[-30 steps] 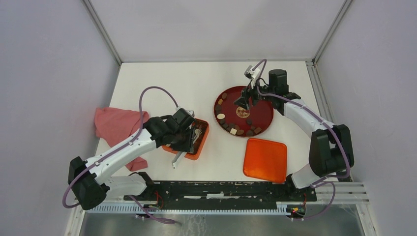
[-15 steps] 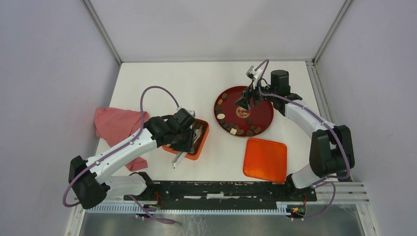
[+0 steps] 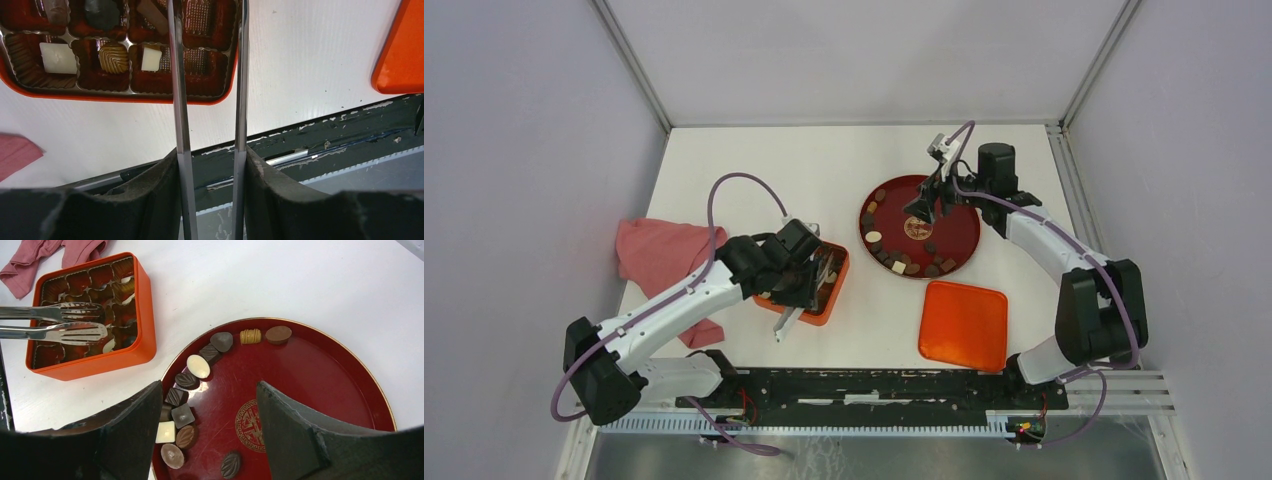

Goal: Pack the chocolate
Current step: Place the fake chocolate in the packing box, then pick up the fake chocolate from the plate.

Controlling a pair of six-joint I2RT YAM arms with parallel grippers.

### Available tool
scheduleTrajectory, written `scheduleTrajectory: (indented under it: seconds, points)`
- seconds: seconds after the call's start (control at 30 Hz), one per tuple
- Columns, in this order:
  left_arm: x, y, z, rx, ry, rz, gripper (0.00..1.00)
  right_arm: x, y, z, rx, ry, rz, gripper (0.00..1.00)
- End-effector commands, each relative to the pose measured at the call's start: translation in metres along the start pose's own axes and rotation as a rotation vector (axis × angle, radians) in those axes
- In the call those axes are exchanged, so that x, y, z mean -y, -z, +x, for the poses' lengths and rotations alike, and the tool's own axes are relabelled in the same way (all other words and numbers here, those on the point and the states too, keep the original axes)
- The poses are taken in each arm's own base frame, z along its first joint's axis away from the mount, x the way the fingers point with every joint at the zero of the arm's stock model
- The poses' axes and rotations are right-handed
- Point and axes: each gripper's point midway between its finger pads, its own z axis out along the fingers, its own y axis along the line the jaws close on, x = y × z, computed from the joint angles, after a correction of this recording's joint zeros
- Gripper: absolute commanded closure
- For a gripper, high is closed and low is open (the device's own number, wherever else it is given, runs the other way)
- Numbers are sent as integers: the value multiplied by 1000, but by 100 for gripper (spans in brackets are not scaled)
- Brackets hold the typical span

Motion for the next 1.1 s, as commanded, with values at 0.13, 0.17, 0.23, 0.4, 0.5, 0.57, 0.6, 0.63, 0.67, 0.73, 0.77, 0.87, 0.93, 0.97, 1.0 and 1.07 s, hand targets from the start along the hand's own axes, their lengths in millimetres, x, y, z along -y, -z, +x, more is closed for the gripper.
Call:
scheduleTrajectory:
  seconds: [0.13,0.17,0.23,0.4,0.5,0.57,0.6,0.63,0.67,0.73,0.77,0.87,0.93,0.97,1.0,1.07]
  points:
    - [45,45,-45,186,-26,212,59,2,17,-24,61,123,10,26]
    - [53,48,-51,207,-26,244,60,4,22,-20,47,118,20,26]
    - [71,49,-57,218,-32,325,60,11,29,-19,46,128,45,25]
    - [105,41,-81,280,-49,418,60,41,58,-16,52,106,141,25]
    - [130,31,-91,281,-92,454,59,59,78,-10,60,63,184,25]
    - [144,17,-96,262,-130,425,59,68,90,-5,61,37,209,25]
    - [150,2,-96,234,-151,393,59,70,94,-2,61,30,218,25]
    - [154,-7,-97,219,-167,359,59,72,98,1,60,20,226,25]
    - [159,-18,-96,195,-190,323,59,74,101,4,61,13,230,25]
    - [166,-35,-98,175,-231,236,59,78,106,8,64,-5,236,25]
    - [169,-42,-99,165,-247,201,58,80,108,9,65,-12,239,25]
    - [181,-60,-102,136,-281,133,58,81,109,11,65,-20,238,25]
    - [184,-71,-101,113,-293,101,58,80,108,12,65,-24,231,25]
    - [186,-76,-100,106,-297,94,58,81,108,12,65,-25,230,25]
    - [189,-79,-101,103,-300,92,58,81,107,14,64,-27,228,25]
    - [192,-83,-102,102,-308,79,58,81,107,14,64,-30,223,25]
